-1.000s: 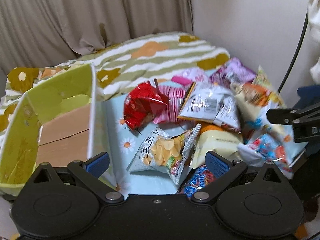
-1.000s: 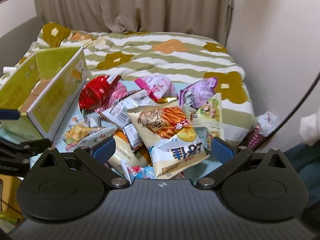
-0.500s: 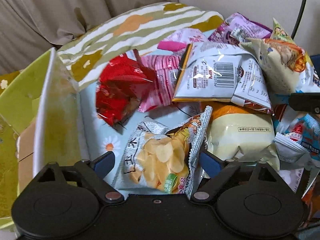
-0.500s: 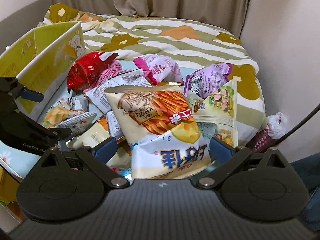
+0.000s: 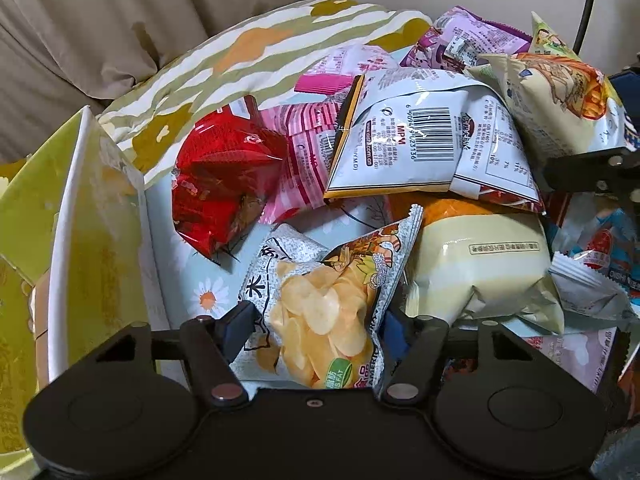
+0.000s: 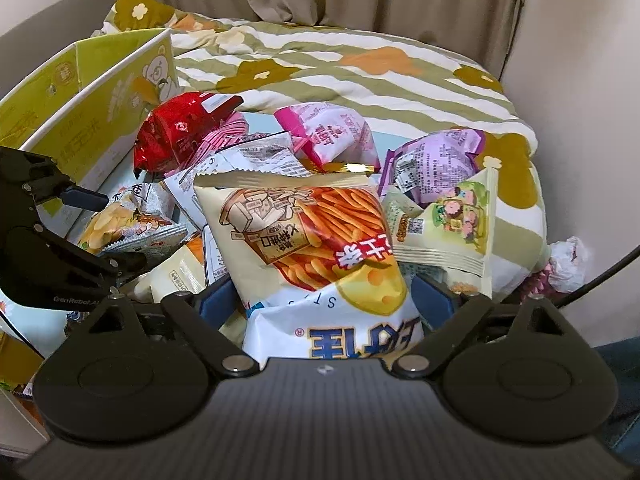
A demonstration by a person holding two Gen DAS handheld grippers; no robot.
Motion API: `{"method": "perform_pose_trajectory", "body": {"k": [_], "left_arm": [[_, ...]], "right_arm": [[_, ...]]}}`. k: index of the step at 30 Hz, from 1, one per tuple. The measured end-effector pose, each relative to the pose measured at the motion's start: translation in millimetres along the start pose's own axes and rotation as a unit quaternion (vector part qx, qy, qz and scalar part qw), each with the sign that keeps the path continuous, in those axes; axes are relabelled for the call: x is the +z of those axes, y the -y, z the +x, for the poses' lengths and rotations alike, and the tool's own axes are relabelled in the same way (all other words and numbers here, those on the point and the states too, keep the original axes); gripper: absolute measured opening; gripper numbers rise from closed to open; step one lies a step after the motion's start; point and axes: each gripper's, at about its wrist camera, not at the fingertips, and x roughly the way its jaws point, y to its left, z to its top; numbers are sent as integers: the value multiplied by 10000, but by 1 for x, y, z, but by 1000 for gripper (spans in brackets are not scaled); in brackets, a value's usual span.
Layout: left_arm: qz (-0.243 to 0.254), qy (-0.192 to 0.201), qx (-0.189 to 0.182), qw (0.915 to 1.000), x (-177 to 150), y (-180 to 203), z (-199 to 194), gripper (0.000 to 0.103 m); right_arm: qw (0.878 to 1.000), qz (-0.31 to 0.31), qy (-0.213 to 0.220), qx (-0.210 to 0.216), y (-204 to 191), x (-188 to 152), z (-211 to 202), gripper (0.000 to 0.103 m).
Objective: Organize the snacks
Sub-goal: 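Reach the left gripper to the potato chip bag while the right reaches the fries bag, then grasp the chip bag with the left gripper while the right grasps the fries bag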
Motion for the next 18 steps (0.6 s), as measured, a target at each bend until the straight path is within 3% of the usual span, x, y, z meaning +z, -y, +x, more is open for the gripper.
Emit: {"method": "perform_pose_trajectory", "body": {"k": [6,9,11,18], "left_arm": [[-74,92,78,9999,-1,0,-10,69],[-158,138,87,9997,-1,-1,-16,69],[-193,173,107,9996,-2,0,-20,69],[-305,409,202,9985,3,0,-42,69]], "right_arm": [[9999,-54,-31,107,0,1,5,99],[9999,-106,-39,117,-1,1,5,91],[9999,-111,-39,109,-1,1,5,78],[9999,3,40,101,7,2,-5,72]]}}
